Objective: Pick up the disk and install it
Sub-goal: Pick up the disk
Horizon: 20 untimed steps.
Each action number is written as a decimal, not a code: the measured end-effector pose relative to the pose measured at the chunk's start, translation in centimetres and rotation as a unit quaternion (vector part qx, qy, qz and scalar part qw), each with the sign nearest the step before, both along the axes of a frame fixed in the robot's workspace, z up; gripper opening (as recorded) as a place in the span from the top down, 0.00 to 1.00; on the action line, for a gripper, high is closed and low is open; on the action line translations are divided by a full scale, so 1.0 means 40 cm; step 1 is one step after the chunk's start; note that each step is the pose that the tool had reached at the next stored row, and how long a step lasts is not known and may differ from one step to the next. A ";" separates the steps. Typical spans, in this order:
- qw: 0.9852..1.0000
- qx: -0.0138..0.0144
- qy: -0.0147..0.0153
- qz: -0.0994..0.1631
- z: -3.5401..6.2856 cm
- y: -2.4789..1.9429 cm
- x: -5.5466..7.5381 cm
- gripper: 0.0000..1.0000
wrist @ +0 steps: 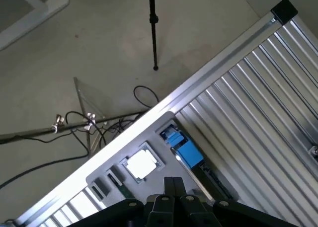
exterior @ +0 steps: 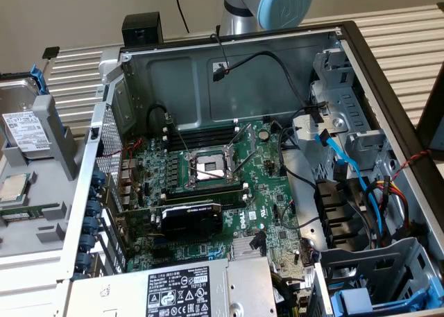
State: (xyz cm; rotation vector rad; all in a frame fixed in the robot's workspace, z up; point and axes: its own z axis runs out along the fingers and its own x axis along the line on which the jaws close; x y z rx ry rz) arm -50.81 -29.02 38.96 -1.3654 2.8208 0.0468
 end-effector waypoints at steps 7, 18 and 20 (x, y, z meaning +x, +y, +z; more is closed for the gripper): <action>0.998 0.000 0.000 0.063 0.000 0.000 0.000 0.89; 0.987 0.000 0.000 0.163 0.000 0.000 0.000 0.89; 0.983 0.000 0.000 0.181 0.000 0.000 0.001 0.89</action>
